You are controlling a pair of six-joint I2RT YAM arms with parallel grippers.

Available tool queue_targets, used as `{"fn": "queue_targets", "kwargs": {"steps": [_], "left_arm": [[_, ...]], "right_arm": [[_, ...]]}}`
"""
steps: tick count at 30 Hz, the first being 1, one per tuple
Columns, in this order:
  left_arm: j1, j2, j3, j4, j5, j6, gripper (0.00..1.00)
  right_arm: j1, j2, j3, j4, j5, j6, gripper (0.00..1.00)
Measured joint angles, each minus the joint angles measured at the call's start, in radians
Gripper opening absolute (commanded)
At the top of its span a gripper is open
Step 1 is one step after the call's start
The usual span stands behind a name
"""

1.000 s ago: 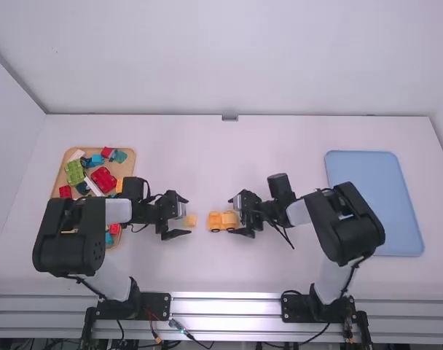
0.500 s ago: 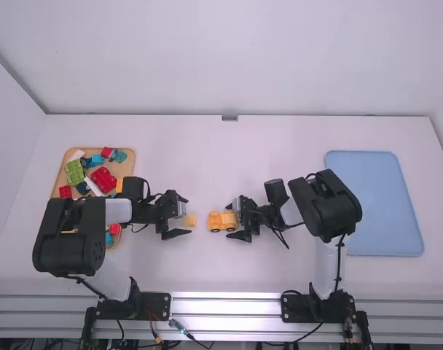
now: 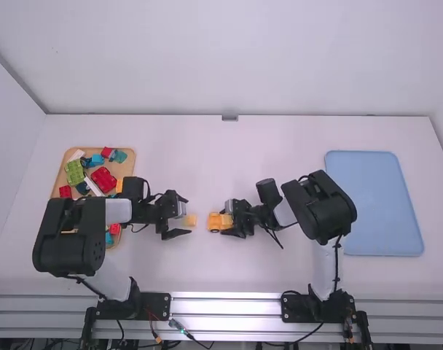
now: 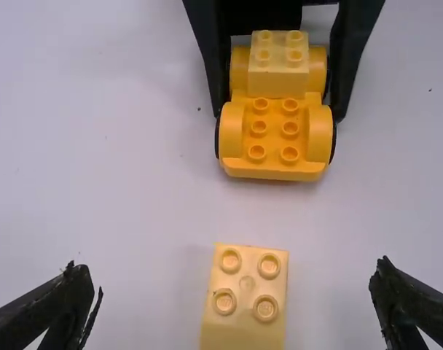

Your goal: Assemble lego blocks to make yellow taxi

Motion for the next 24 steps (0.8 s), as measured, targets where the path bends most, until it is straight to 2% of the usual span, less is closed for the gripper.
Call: {"fn": "queue_targets", "kwargs": {"steps": [1,3,5,6,8,19,24], "left_arm": [[0.000,0.000,0.000,0.000,-0.003,0.000,0.99],[0.000,0.000,0.000,-0.002,-0.005,0.000,0.99],[0.000,0.000,0.000,-0.003,-0.006,0.000,0.99],[0.000,0.000,0.000,-0.004,-0.006,0.001,1.00],[0.000,0.000,0.000,-0.008,-0.006,0.007,1.00],[0.000,0.000,0.000,-0.006,-0.026,0.027,1.00],[-0.003,0.050,0.000,0.053,-0.021,0.023,0.99]], "right_arm": [[0.000,0.000,0.000,0.000,0.000,0.004,0.59],[-0.005,0.000,0.000,0.000,0.002,0.010,0.50],[-0.008,0.000,0.000,-0.002,0.003,0.013,0.48],[-0.012,0.000,0.000,-0.002,0.002,0.015,0.43],[-0.014,0.000,0.000,-0.002,0.002,0.015,0.41],[-0.031,0.000,0.007,-0.020,0.003,0.014,0.41],[-0.034,0.000,0.007,-0.017,0.005,0.015,0.42]]}}
